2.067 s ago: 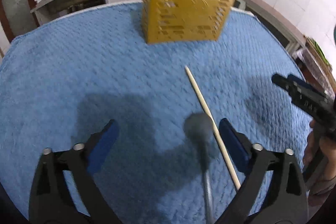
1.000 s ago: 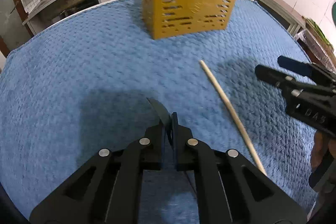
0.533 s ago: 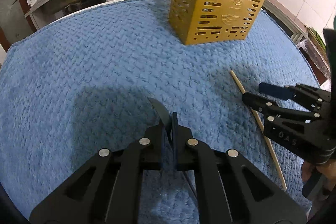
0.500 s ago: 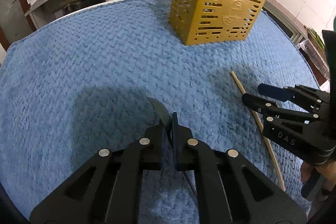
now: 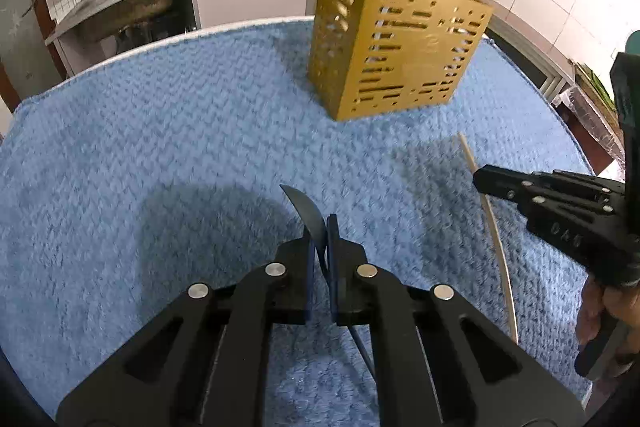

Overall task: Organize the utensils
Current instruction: 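Close the left tool on the dark grey spoon while the right tool grasps a chopstick, then insert the right tool's chopstick into the caddy while the left tool inserts the grey spoon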

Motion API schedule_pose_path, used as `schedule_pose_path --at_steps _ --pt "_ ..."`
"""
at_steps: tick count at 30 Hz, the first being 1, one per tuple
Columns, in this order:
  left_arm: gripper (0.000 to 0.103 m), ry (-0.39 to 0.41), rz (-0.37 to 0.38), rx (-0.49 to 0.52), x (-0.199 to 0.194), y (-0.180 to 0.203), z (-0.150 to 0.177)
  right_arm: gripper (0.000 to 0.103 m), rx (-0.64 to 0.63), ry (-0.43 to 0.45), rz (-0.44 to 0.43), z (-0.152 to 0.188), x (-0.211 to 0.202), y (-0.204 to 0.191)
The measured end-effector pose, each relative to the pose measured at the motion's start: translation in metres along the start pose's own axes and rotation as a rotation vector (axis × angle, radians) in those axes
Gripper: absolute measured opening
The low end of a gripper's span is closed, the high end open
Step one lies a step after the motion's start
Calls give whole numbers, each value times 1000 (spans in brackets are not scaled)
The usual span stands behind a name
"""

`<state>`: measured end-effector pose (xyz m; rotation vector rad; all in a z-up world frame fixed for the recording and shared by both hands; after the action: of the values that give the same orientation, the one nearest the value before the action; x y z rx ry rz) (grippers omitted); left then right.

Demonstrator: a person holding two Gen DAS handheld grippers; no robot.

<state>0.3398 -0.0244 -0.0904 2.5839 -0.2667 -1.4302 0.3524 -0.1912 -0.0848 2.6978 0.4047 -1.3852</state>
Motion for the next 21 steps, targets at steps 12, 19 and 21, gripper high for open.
schedule_pose_path --at_steps 12,19,21 --pt "4 142 37 31 -41 24 -21 5 9 259 36 -26 -72 35" --pt "4 175 55 38 -52 33 -30 5 7 319 37 -32 -84 44" --pt "4 180 61 34 -55 33 -32 5 6 329 36 -33 -88 46"
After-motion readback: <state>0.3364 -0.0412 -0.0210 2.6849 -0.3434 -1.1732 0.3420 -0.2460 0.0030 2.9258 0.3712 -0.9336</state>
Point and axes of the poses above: each gripper's, at about its wrist camera, not at the fingertips, and x roughly the way its jaws point, y to its right, z to its underside, the point moved 9 cm from there along x, roughly the way its jaws point, and after that the axes turned 15 degrees about -x, right-handed, at the moved point
